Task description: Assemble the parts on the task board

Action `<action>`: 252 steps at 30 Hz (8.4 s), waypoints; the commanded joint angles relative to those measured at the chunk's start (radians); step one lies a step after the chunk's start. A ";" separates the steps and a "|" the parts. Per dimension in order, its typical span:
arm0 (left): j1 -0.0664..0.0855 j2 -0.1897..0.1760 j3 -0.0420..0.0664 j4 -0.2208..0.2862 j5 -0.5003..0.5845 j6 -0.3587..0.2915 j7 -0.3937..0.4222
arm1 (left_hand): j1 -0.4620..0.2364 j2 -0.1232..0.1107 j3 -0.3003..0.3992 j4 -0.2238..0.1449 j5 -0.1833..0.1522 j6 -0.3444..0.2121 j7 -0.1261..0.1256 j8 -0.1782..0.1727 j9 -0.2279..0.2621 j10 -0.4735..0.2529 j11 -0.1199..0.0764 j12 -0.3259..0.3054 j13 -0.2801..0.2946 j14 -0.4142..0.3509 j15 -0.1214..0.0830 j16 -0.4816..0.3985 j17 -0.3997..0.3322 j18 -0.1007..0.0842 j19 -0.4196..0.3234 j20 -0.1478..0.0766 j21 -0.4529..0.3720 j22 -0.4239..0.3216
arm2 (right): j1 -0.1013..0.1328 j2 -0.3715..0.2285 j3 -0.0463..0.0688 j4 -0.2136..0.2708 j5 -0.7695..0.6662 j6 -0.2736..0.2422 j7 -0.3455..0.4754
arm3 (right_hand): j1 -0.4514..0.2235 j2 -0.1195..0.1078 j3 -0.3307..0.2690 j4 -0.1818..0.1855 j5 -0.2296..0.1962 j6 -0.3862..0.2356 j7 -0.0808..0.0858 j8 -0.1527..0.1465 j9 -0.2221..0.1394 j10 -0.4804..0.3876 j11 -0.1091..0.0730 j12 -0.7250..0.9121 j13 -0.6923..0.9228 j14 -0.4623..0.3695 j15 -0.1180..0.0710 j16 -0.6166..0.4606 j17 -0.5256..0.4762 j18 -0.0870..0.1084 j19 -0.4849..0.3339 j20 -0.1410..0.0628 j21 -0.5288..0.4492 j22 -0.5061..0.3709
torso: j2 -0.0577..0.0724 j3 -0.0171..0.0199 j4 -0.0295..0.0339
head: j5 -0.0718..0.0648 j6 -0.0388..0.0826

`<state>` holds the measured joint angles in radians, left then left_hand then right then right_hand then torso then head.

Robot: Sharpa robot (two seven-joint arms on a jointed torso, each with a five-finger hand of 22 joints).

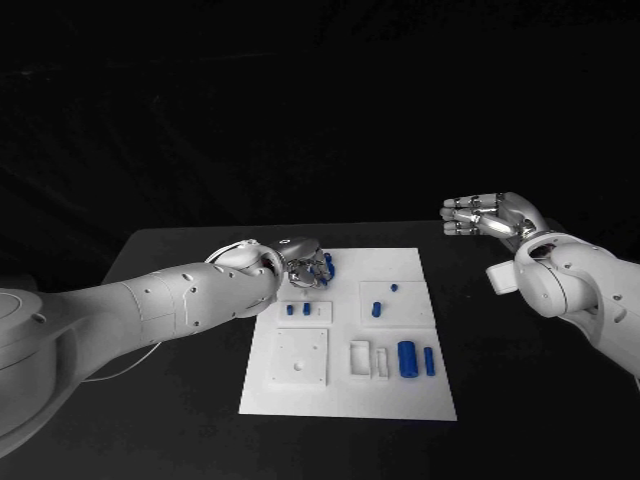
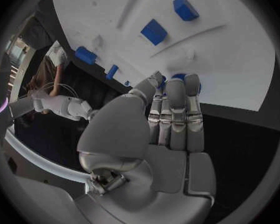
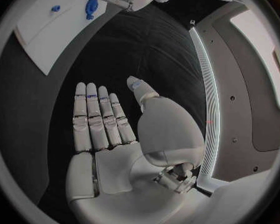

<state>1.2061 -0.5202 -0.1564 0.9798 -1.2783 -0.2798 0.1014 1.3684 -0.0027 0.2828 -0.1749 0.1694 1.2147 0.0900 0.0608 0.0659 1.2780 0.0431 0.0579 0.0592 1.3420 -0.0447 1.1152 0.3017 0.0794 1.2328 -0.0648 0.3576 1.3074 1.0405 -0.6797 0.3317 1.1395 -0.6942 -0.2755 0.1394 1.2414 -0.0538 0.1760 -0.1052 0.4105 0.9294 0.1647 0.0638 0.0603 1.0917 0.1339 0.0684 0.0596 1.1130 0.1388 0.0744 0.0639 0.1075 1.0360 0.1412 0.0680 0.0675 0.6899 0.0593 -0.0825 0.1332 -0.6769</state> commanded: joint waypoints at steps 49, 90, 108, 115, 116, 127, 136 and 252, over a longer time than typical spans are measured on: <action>0.002 -0.118 0.021 0.078 0.035 0.093 -0.038 | -0.001 0.007 -0.014 -0.004 -0.016 -0.002 0.000 0.002 0.001 0.001 0.000 0.000 -0.001 0.007 -0.001 0.000 -0.001 0.010 0.002 0.001 0.003 0.020 | 0.000 -0.012 0.001 0.002 -0.007 0.014 0.008 | -0.001 0.002 0.004 0.000 0.007 0.000 -0.002 -0.005 -0.001 0.001 0.003 -0.003 -0.001 -0.007 -0.001 -0.003 -0.001 0.009 -0.007 -0.001 0.004 -0.001 | 0.002 0.0003 -0.0017 | 0.004 -0.001; -0.008 -0.078 0.005 0.030 0.004 0.111 -0.041 | 0.006 0.010 -0.012 -0.009 -0.016 -0.003 0.002 0.002 0.001 0.000 0.001 0.000 0.000 0.006 -0.001 0.000 -0.001 0.012 0.000 0.001 0.007 0.021 | -0.001 -0.011 0.001 0.003 -0.008 0.015 0.008 | -0.002 0.001 0.009 -0.002 0.006 0.000 -0.002 -0.005 -0.001 0.001 0.003 -0.003 -0.001 -0.006 -0.002 -0.003 -0.001 0.009 -0.007 -0.001 0.004 -0.001 | 0.001 0.0001 -0.0017 | 0.003 -0.004; -0.015 -0.066 0.001 0.021 0.004 0.124 -0.036 | 0.007 0.010 -0.010 -0.012 -0.017 -0.002 0.002 0.002 0.001 0.002 0.000 0.000 0.000 0.007 -0.001 0.000 -0.001 0.013 -0.001 0.001 0.011 0.021 | -0.002 -0.009 0.001 0.002 -0.008 0.017 0.008 | -0.002 0.001 0.009 -0.002 0.006 0.000 -0.002 -0.005 -0.001 0.001 0.003 -0.003 -0.001 -0.006 -0.002 -0.003 -0.001 0.009 -0.007 -0.001 0.004 -0.001 | 0.002 0.0006 -0.0028 | 0.001 -0.007; -0.019 -0.062 -0.006 0.023 0.006 0.120 -0.029 | 0.007 0.011 -0.010 -0.013 -0.017 -0.001 0.002 0.002 0.001 0.004 -0.001 0.000 0.000 0.008 -0.001 -0.001 -0.001 0.013 -0.001 0.000 0.012 0.021 | -0.002 -0.010 0.001 0.002 -0.008 0.017 0.008 | -0.003 0.001 0.009 -0.001 0.006 0.000 -0.002 -0.005 -0.001 0.001 0.003 -0.003 -0.001 -0.007 -0.001 -0.003 -0.001 0.009 -0.007 -0.001 0.004 -0.001 | 0.001 0.0013 -0.0019 | 0.000 -0.009; -0.020 -0.063 -0.007 0.023 0.006 0.120 -0.028 | 0.007 0.011 -0.010 -0.013 -0.017 -0.001 0.002 0.002 0.001 0.004 -0.001 0.000 0.000 0.008 -0.001 -0.001 -0.001 0.013 -0.001 0.000 0.012 0.021 | -0.002 -0.010 0.001 0.002 -0.008 0.018 0.008 | -0.003 0.001 0.009 -0.001 0.006 0.000 -0.002 -0.005 -0.001 0.001 0.003 -0.003 -0.001 -0.007 -0.001 -0.003 -0.001 0.009 -0.007 -0.001 0.004 -0.001 | 0.001 0.0015 -0.0020 | -0.001 -0.010; -0.021 -0.063 -0.017 0.013 -0.005 0.132 -0.043 | 0.007 0.010 -0.011 -0.016 -0.020 -0.005 0.003 0.002 0.001 -0.002 0.002 0.000 0.000 0.002 0.000 -0.003 -0.002 0.013 -0.006 0.001 0.013 0.021 | -0.002 -0.009 0.001 0.001 -0.008 0.018 0.008 | -0.003 0.001 0.009 -0.001 0.006 0.000 -0.002 -0.005 -0.001 0.001 0.003 -0.003 -0.001 -0.007 -0.001 -0.003 -0.001 0.009 -0.007 -0.001 0.004 -0.001 | 0.001 0.0012 -0.0019 | -0.001 -0.012; -0.022 -0.063 -0.020 0.009 -0.007 0.135 -0.050 | 0.009 -0.001 -0.005 -0.022 -0.025 -0.067 0.015 0.000 -0.004 -0.036 0.016 0.000 -0.001 -0.010 0.009 -0.004 -0.004 0.016 -0.014 0.008 0.013 0.021 | -0.002 -0.009 0.001 0.000 -0.008 0.020 0.008 | -0.003 0.001 0.009 -0.001 0.006 0.000 -0.002 -0.005 -0.001 0.001 0.003 -0.003 -0.001 -0.007 -0.001 -0.003 -0.001 0.009 -0.007 -0.001 0.004 -0.001 | 0.001 0.0000 -0.0012 | -0.002 -0.014; 0.097 -0.283 0.059 0.276 1.169 0.029 0.180 | 0.001 0.002 -0.160 0.047 -0.062 -0.174 0.054 0.002 -0.004 -0.225 0.102 0.002 -0.001 -0.149 0.156 -1.051 -0.226 -0.028 -0.197 0.160 -0.280 -1.104 | -0.011 0.234 -0.224 -0.073 -1.114 0.054 -0.355 | 0.019 -0.057 0.384 -0.125 -0.239 0.254 -0.064 0.000 0.006 0.169 -0.081 -0.009 0.001 0.331 -0.178 0.787 0.457 0.031 0.413 -0.202 0.570 0.513 | 0.002 -0.0009 -0.0017 | -0.041 0.018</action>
<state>1.3016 -0.8051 -0.0983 1.2544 -0.1186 -0.2618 0.2751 1.3683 -0.0130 0.1257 -0.1279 0.1131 1.0430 0.1372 0.0637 0.0625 1.0595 0.1432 0.0580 0.0575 1.1916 0.1092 0.0688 0.0744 0.0464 1.0294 0.0963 0.0711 0.2038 1.0351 -0.4484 0.1115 1.0659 -1.7878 -0.2301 -0.2108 1.2574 -0.1198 0.5523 -0.2304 0.1743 1.1743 0.0999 0.0610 0.0650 1.2537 0.0517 0.0536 0.0587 1.4416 -0.0318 0.8589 0.5198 0.1389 1.4499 -0.0549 0.6346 0.5775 0.6911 0.0585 -0.0837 0.0920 -0.6587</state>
